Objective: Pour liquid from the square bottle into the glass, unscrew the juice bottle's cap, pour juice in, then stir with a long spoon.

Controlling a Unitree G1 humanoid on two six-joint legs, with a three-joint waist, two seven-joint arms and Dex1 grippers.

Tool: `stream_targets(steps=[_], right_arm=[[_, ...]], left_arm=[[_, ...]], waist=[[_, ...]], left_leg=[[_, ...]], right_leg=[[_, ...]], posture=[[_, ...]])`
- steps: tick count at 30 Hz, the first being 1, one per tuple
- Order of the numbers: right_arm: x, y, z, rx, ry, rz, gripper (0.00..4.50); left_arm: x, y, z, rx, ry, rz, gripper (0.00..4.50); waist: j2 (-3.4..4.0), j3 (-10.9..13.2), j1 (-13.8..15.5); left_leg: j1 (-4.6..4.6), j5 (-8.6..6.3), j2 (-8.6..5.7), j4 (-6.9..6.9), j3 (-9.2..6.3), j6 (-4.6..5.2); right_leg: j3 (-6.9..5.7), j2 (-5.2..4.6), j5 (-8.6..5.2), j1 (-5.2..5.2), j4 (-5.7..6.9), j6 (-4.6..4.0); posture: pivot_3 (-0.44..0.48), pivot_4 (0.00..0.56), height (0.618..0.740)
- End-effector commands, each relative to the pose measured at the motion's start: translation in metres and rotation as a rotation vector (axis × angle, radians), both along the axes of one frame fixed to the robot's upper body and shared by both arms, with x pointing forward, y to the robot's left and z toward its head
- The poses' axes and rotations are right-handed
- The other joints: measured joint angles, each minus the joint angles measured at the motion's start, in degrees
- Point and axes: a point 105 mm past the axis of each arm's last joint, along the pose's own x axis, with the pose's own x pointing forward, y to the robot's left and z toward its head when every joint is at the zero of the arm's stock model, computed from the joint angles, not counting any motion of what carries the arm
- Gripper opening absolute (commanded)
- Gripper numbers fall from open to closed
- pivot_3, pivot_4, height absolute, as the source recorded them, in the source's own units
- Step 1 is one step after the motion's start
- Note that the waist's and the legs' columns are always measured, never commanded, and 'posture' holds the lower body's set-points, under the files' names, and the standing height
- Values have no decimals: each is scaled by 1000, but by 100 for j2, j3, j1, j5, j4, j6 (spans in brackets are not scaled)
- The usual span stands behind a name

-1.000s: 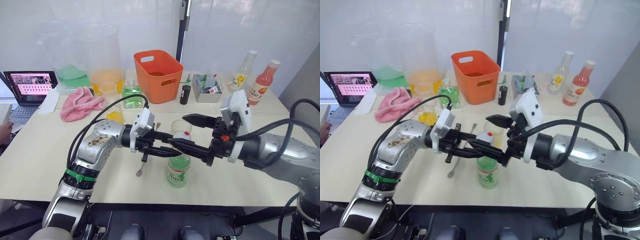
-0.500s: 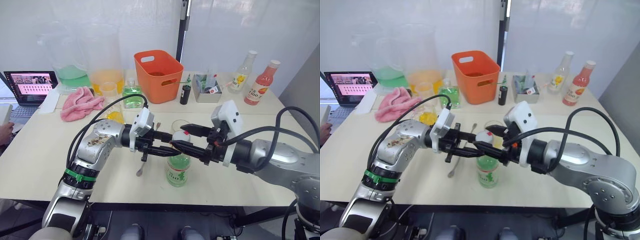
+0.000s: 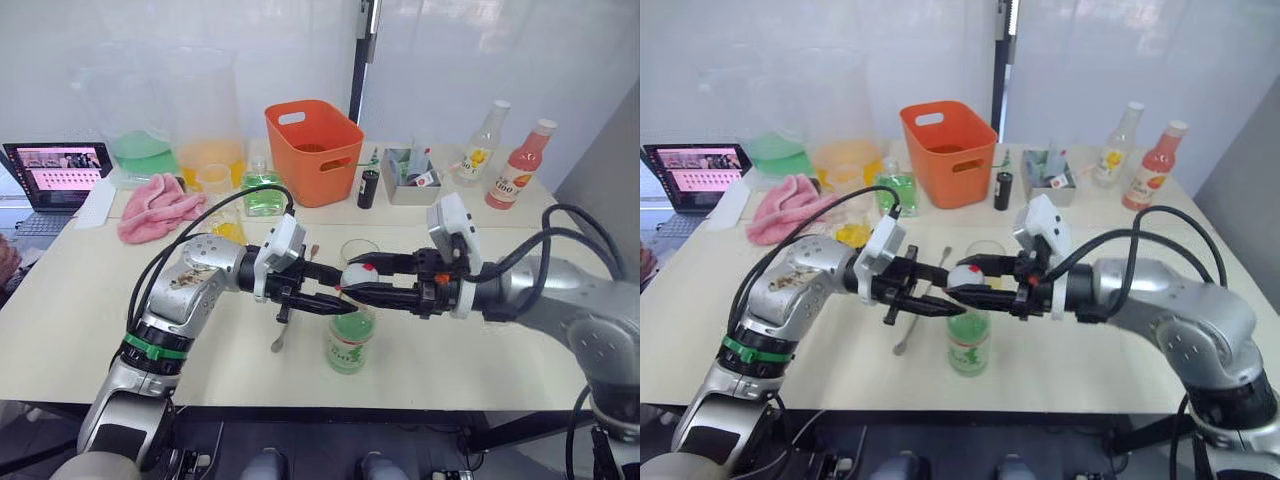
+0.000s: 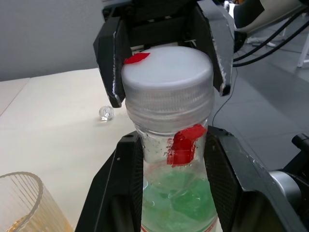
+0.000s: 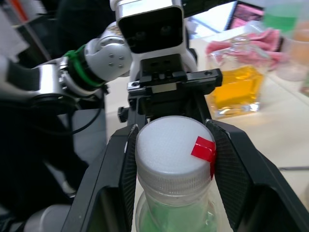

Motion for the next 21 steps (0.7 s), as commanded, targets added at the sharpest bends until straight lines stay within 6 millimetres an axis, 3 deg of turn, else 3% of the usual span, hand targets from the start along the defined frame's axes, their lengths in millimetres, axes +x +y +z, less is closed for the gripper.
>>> stream_targets(steps=[1, 6, 16, 18, 21], right_arm=[[1, -5, 19, -2, -30, 251, 1699], [14, -6, 19, -55, -50, 308, 1699], [7, -1, 14, -78, -77, 308, 1699], [6, -1, 14, -72, -72, 304, 2726], [5, 2, 18, -54, -87, 290, 3674]], left_arm=[[6, 7, 5, 13, -45, 28, 1508], [9, 9, 7, 13, -60, 46, 1508], [13, 10, 8, 3, -67, 73, 1508], [12, 10, 8, 1, -65, 71, 1508], [12, 9, 9, 1, -63, 69, 1508]], waist=[[2, 1, 2], [2, 1, 52], [2, 1, 58], [2, 1, 52], [2, 1, 47]], left_leg=[[-2, 0, 0, 0, 3, 0], [-7, -3, -8, 3, 0, 4], [-18, -4, -13, 5, -28, 4], [-18, -4, -13, 6, -28, 4], [-17, -4, -14, 6, -28, 4]], right_leg=[[0, 2, 0, -1, -3, 0], [0, 1, 0, -4, 16, 0], [-3, -10, 1, -9, 26, 0], [-3, -10, 1, -9, 27, 0], [-4, -8, 1, -9, 27, 0]], posture=[[0, 150, 739], [0, 150, 739], [0, 150, 739], [0, 150, 739], [0, 150, 739]])
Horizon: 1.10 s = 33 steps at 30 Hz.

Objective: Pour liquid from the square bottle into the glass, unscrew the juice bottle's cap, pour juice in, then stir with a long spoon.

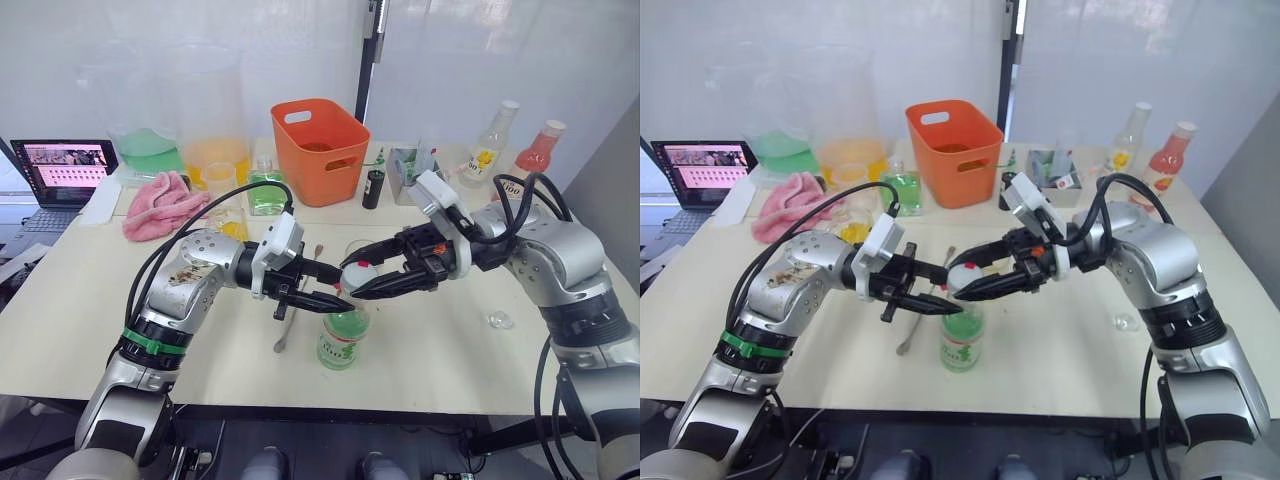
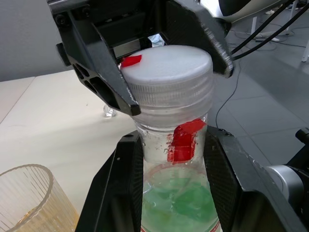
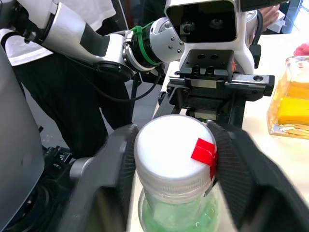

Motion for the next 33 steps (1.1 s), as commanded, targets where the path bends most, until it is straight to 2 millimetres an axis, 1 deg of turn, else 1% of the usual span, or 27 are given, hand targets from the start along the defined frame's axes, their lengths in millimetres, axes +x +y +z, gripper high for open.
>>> stream_targets(steps=[1, 2, 3, 8, 9, 11, 13, 15, 18, 21, 23, 25, 28, 33], right_arm=[[-9, 3, 16, 54, -54, 25, 3999], [-9, 5, 19, 68, -62, 20, 4355], [-9, 5, 22, 79, -67, 15, 4436], [-7, 7, 43, 171, -117, -78, 4436], [-6, 5, 48, 189, -136, -119, 4436], [-1, 0, 51, 192, -184, -231, 4436], [0, -10, 47, 158, -215, -389, 4436], [-9, -16, 41, 141, -218, -489, 4436], [-26, -16, 31, 141, -187, -588, 4436], [-36, -20, 17, 115, -197, -712, 4436], [-43, -17, 17, 189, -179, -758, 4436], [-43, -12, 12, 218, -152, -808, 4436], [-37, -11, 2, 193, -125, -886, 4436], [-26, -8, 2, 221, -100, -954, 4436]], left_arm=[[7, 7, 9, -6, -38, 52, 1508], [7, 7, 9, -5, -37, 51, 1508], [7, 7, 9, -4, -36, 51, 1508], [6, 7, 9, -3, -35, 51, 1508], [6, 7, 9, -3, -35, 52, 1508], [6, 7, 9, -6, -35, 58, 1508], [8, 7, 10, -14, -43, 76, 1508], [12, 5, 11, -27, -53, 99, 1508], [15, 3, 13, -45, -64, 120, 1508], [19, 1, 14, -57, -76, 136, 1508], [18, 0, 12, -61, -71, 137, 1508], [17, -1, 9, -61, -61, 134, 1508], [17, -1, 6, -60, -52, 133, 1508], [17, 0, 3, -57, -51, 130, 1508]], waist=[[0, 0, -3], [0, 0, -3], [0, 0, -3], [0, 0, 3], [0, 0, 4], [0, 0, 5], [0, 0, 18], [0, 0, 47], [0, 0, 37], [0, 0, 18], [-1, 0, 12], [0, 0, -2], [0, 0, -7], [0, 0, -1]], left_leg=[[0, 0, 0, 0, -1, 0], [0, 0, 0, 0, -2, 0], [0, 0, 0, 0, -3, 0], [1, 0, 0, 2, -8, 0], [1, 0, 0, 2, -8, 0], [1, 0, -2, 2, -9, 0], [1, 0, -2, 2, -10, 0], [1, 0, -4, 2, -17, 0], [1, 0, -7, 1, -21, 0], [2, 1, -4, 2, -24, 0], [2, 1, -3, 2, -25, 0], [2, 1, -4, 2, -22, 0], [3, 3, -3, 2, -18, 2], [3, 4, -3, 2, -14, 3]], right_leg=[[0, 1, 0, 0, 0, 0], [0, 1, 0, 0, 0, 0], [0, 2, 0, 0, 0, 0], [0, -2, 0, 0, 7, 0], [0, -3, 0, 0, 9, 0], [0, -6, 0, -1, 15, 0], [0, -6, 0, -1, 17, 0], [-9, -14, 0, 0, 21, 0], [-6, -20, 0, -1, 18, 0], [-5, -17, 0, 0, 21, 0], [-5, -17, 0, 4, 17, 0], [-3, -18, -1, 6, 12, 1], [0, -16, -1, 6, 6, 1], [2, -15, -1, 8, -1, 2]], posture=[[0, 150, 739], [0, 150, 739], [0, 150, 739], [0, 150, 739], [0, 150, 739], [0, 150, 739], [0, 150, 739], [0, 150, 739], [0, 150, 739], [0, 150, 739], [0, 150, 739], [0, 150, 739], [0, 150, 739], [0, 150, 739]])
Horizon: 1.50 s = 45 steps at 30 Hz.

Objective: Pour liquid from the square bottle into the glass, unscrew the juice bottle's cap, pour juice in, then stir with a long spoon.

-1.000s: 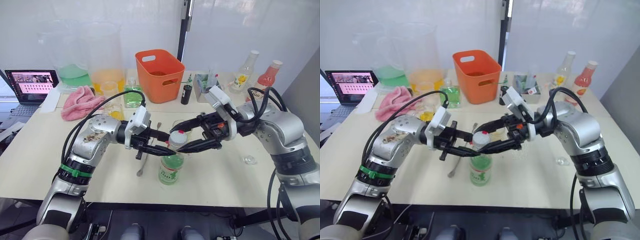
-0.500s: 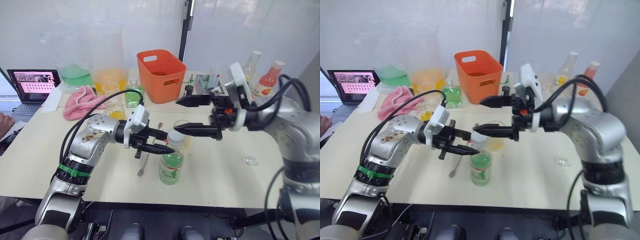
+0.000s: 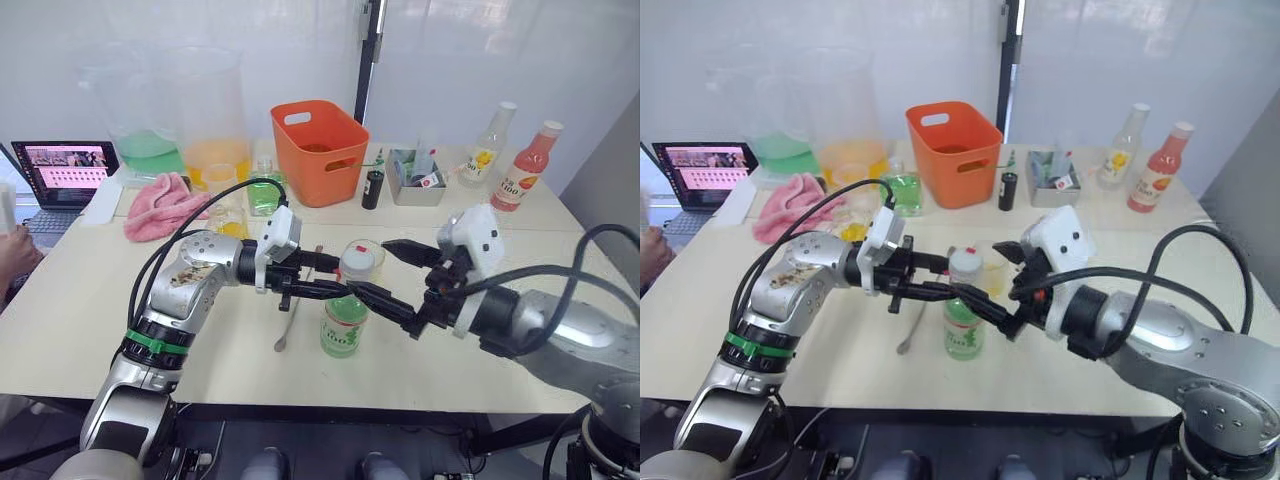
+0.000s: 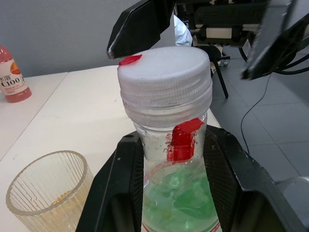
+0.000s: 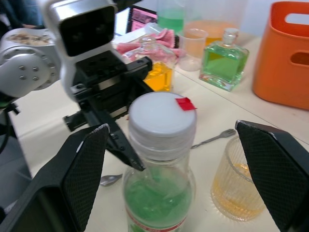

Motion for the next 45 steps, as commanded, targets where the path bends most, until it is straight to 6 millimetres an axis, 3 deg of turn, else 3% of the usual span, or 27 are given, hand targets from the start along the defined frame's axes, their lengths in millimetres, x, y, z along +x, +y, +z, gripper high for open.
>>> stream_targets(steps=[1, 8, 17, 23, 29, 34, 39, 45], right_arm=[[5, 3, 9, 51, -30, -30, 4436], [8, 11, 12, 96, -22, -24, 4436], [10, 14, 9, 109, -1, -22, 1682], [7, 18, 13, 100, -14, 65, 1664], [2, 10, 9, -21, 22, 471, 1664], [17, 4, 17, -94, 48, 754, 1664], [39, 7, 20, -142, 59, 824, 1664], [39, 9, 21, -165, 61, 863, 1664]], left_arm=[[2, 2, 4, -6, -38, 21, 1508], [3, 3, 2, -1, -39, 17, 1508], [4, 4, 1, 1, -43, 19, 1508], [3, 5, 0, 6, -45, 18, 1508], [1, 5, -3, 21, -48, 0, 1508], [-1, 4, -4, 26, -52, -15, 1508], [-2, 4, -4, 24, -53, -13, 1508], [-2, 4, -1, 12, -51, 4, 1508]], waist=[[0, 0, 0], [0, 0, 1], [0, 0, 0], [0, 0, -3], [0, 0, 0], [1, 0, -34], [1, 0, -17], [1, 0, 37]], left_leg=[[0, 0, 0, 0, 1, 0], [0, 1, 3, 0, 5, 1], [0, 1, 5, 0, 6, 2], [0, 1, 6, 0, 6, 2], [0, 1, 5, 0, 29, 2], [0, 1, 21, -3, 40, 2], [-3, -1, 27, -5, 38, 3], [-6, -1, 17, -4, 25, 2]], right_leg=[[0, 1, 0, 1, -5, 0], [2, 8, 0, 3, -11, 0], [3, 10, 0, 5, -13, 0], [3, 11, 0, 4, -13, 0], [3, 22, 0, 13, -35, 0], [7, 44, 2, 11, -49, -3], [8, 53, 3, 7, -47, -4], [9, 39, 3, 8, -43, -4]], posture=[[0, 150, 739], [0, 150, 739], [0, 150, 739], [0, 150, 739], [0, 150, 739], [0, 150, 739], [0, 150, 739], [0, 150, 739]])
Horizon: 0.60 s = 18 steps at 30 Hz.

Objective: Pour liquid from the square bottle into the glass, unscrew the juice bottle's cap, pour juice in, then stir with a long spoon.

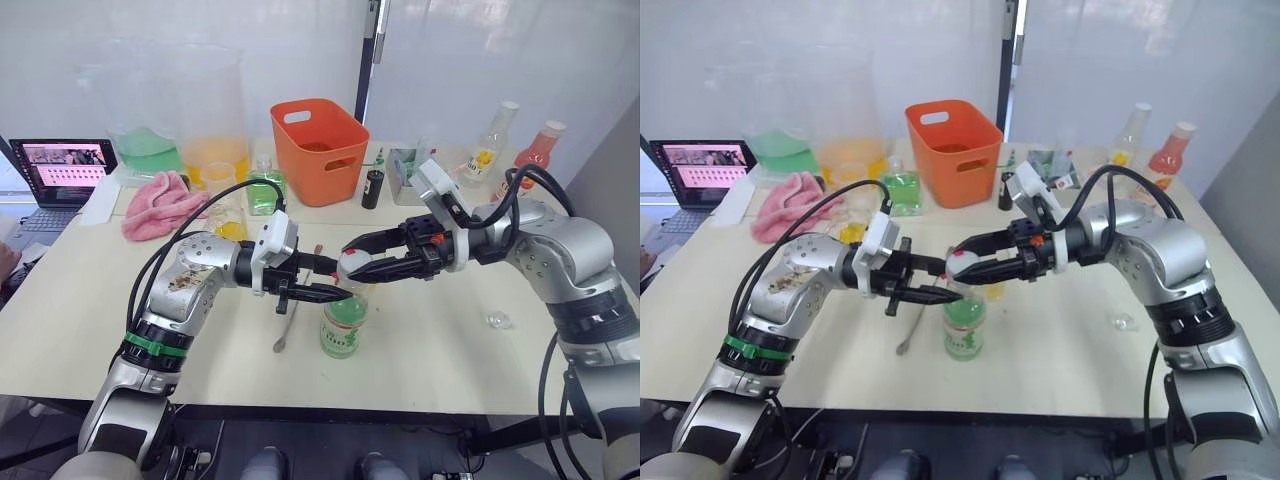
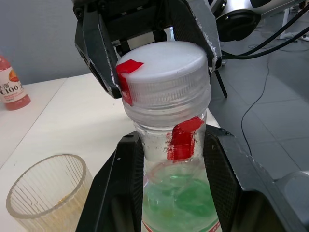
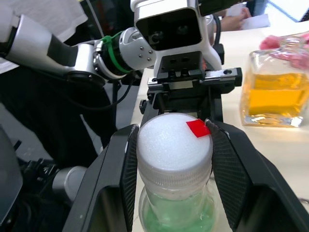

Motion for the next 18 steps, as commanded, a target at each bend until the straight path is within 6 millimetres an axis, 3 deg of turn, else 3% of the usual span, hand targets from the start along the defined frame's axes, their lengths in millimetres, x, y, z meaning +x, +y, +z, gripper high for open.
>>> stream_targets(steps=[1, 2, 4, 9, 13, 17, 18], right_arm=[[-6, 0, 9, 8, -31, 45, 1664], [-6, 0, 10, 13, -32, 40, 1664], [-7, 0, 14, 44, -20, 33, 2734], [-10, -1, 24, 92, -41, 11, 4440], [-14, -4, 34, 132, -69, -19, 4478], [-7, -9, 41, 139, -174, -276, 4478], [-14, -7, 39, 149, -168, -312, 4478]], left_arm=[[2, 1, 1, 13, -16, 35, 1508], [1, 1, 1, 13, -16, 33, 1508], [0, 1, 2, 17, -14, 24, 1508], [-2, 0, 3, 24, -12, 18, 1508], [-2, 0, 5, 23, -12, 19, 1508], [-2, -1, 7, 20, -14, 28, 1508], [-1, -1, 8, 15, -13, 34, 1508]], waist=[[0, 0, -2], [0, 0, -5], [0, 0, -15], [0, 0, -22], [0, 0, -20], [0, 0, -19], [0, 0, -16]], left_leg=[[0, 0, -1, 0, -5, 0], [0, 0, -2, 0, -8, 0], [2, 0, -6, 2, -9, 0], [3, 0, -9, 2, -16, 0], [3, 0, -10, 2, -19, 0], [3, 0, -11, 2, -25, 0], [3, 0, -11, 2, -28, 0]], right_leg=[[0, -4, 0, -2, 4, 0], [0, -5, 0, -4, 9, 0], [0, -10, 0, -9, 34, 0], [0, -13, 0, -11, 39, 0], [-1, -14, 0, -11, 40, 0], [-2, -17, 0, -12, 47, 0], [-2, -20, 0, -15, 49, 0]], posture=[[0, 150, 739], [0, 150, 739], [0, 150, 739], [0, 150, 739], [0, 150, 739], [0, 150, 739], [0, 150, 739]])
